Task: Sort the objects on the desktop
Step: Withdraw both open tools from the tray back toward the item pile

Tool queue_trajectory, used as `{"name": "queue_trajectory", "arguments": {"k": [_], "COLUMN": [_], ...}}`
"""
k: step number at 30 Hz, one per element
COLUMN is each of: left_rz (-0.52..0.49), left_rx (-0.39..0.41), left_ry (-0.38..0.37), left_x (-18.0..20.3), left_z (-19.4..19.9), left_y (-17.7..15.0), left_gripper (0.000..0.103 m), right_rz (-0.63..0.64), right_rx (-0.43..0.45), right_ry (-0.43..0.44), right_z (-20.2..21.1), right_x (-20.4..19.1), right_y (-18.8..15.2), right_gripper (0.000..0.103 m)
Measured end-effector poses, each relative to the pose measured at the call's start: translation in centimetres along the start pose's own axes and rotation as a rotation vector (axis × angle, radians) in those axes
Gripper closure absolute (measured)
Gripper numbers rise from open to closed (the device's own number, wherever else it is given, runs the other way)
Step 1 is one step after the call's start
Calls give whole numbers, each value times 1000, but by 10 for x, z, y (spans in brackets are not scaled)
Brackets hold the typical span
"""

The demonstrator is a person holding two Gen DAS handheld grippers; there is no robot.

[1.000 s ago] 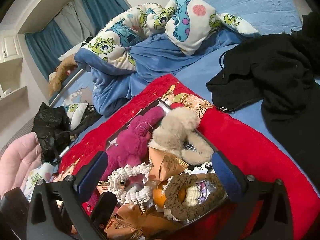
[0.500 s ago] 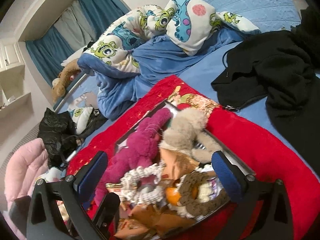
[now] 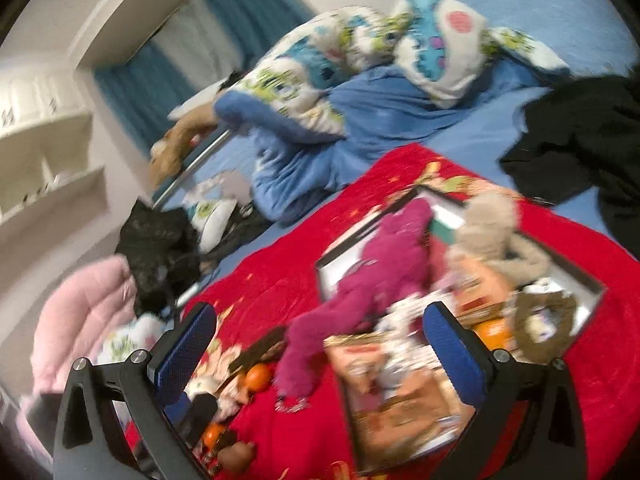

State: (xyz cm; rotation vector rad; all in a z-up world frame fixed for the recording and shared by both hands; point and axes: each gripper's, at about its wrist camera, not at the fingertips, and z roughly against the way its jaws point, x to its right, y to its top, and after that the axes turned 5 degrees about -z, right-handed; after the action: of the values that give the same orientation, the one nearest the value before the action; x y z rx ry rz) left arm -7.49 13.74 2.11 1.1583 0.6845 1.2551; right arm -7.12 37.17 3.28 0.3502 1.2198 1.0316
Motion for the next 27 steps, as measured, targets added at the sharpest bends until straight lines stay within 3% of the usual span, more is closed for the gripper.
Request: {"name": "queue_trajectory", "arguments": {"k": [6, 12, 18, 24, 27], "left_rz": [-35, -71, -80, -89, -111], "left_rx": [-10, -10, -3, -104, -117], "left_ry": [119, 195, 194, 162, 165], "left_x": [-64, -110, -127, -126, -122], "left_z": [33, 66, 72, 49, 46], "left_y": [11, 22, 20, 5, 1], "left_gripper": [0, 0, 0, 0, 0], "right_rz": [201, 179, 286, 355, 347], "right_rx": [-51, -89, -136, -158, -172], "right_ry": [26, 93, 95, 76, 57], "right_z": [-15, -29, -44, -54, -59], "right_x": [-53, -67, -88, -91, -85], "right_y": [-26, -40, -64, -79, -79], "right_gripper": [0, 0, 0, 0, 0]}}
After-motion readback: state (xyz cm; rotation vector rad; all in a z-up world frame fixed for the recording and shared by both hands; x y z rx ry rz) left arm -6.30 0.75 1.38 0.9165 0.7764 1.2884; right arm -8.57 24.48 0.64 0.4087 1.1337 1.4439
